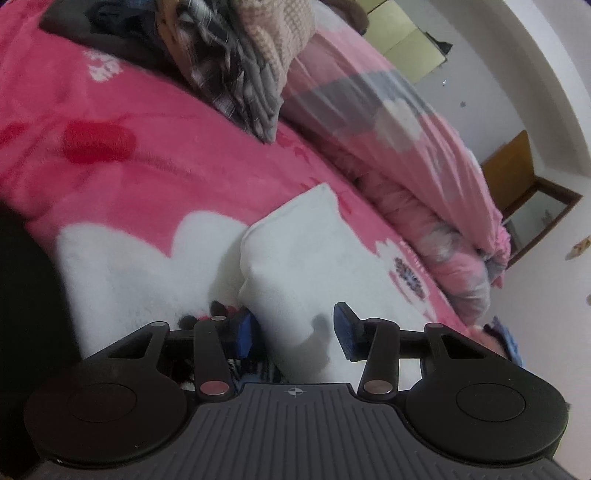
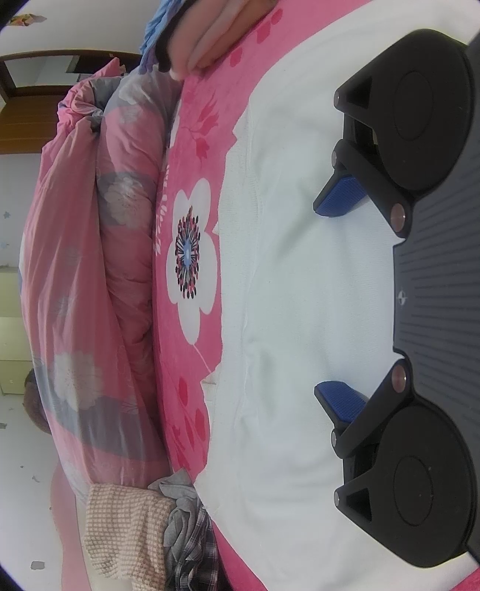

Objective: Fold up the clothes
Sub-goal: 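Roll the left gripper and close it on the sweatshirt edge, then lift the held edge over the sweatshirt with the left gripper and release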

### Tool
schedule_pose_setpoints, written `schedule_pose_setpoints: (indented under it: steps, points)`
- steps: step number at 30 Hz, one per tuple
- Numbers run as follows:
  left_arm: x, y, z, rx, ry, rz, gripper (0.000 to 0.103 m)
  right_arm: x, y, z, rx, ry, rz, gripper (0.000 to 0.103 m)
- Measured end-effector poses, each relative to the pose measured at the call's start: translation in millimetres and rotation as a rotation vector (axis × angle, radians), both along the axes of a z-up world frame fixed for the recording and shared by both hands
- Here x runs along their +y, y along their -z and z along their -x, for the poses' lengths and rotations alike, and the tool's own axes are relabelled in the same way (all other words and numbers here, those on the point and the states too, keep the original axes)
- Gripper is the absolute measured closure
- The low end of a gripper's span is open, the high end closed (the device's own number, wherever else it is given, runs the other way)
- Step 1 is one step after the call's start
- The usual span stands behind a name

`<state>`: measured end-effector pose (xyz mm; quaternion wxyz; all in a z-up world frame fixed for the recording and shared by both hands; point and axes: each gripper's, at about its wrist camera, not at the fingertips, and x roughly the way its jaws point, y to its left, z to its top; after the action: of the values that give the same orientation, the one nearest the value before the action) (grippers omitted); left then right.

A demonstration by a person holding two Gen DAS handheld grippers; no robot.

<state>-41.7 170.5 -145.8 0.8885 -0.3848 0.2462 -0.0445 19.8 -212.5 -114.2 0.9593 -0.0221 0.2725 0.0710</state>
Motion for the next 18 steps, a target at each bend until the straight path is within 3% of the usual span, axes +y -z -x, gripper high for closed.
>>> schedule_pose_setpoints:
  steps: [3,7,10,13,18]
  points:
    - [-3,0,-5,-0.01,-0.021,-0.009,0.062,-1,0,1,-0.001,0.0,0.0,0.005]
    - [-6,-4,-13,-0.007,-0.066,-0.021,0.084,-1,0,1,-0.004,0.0,-0.002,0.005]
    - [-19,-19,-21,-0.014,-0.079,-0.116,0.09,-1,0,1,-0.006,0.0,-0.002,0.005]
    - [-34,-40,-27,-0.081,-0.07,-0.206,0.091,-1,0,1,-0.009,0.001,-0.002,0.005]
    - [-66,-86,-48,-0.218,0.009,-0.248,0.092,1,-1,3,-0.01,0.008,0.011,0.005]
